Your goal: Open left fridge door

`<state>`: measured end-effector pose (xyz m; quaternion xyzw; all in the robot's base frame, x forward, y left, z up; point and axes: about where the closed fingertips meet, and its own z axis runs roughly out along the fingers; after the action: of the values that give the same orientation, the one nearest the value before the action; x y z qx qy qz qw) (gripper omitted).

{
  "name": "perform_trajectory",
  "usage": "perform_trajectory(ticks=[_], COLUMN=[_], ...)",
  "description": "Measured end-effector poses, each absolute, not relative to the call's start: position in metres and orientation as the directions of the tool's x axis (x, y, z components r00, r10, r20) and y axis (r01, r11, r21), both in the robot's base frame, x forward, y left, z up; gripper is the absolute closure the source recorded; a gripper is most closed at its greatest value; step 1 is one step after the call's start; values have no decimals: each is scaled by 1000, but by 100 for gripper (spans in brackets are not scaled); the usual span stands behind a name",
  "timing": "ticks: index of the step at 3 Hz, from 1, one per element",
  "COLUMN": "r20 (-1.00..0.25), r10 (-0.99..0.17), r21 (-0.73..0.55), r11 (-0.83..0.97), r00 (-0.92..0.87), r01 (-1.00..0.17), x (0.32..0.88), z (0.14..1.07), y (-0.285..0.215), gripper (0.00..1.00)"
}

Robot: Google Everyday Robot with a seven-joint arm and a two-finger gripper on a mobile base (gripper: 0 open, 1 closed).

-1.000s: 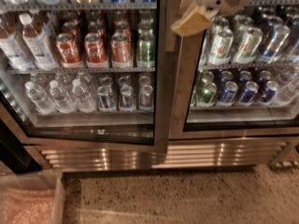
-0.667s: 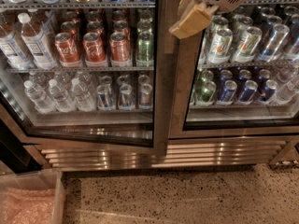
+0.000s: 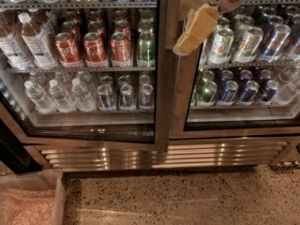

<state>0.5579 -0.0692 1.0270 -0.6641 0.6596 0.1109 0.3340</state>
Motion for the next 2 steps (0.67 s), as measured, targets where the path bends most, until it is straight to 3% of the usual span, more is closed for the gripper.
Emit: perform_trajectory(ticks=[1,2], r20=[-574,-572], r10=[-808,-808], r21=[-293,-286], r11=[49,37], r00=[134,139], r01=[-955,-958], x=[555,552], z=[1028,1027], y=[-57,-60], gripper=[23,46])
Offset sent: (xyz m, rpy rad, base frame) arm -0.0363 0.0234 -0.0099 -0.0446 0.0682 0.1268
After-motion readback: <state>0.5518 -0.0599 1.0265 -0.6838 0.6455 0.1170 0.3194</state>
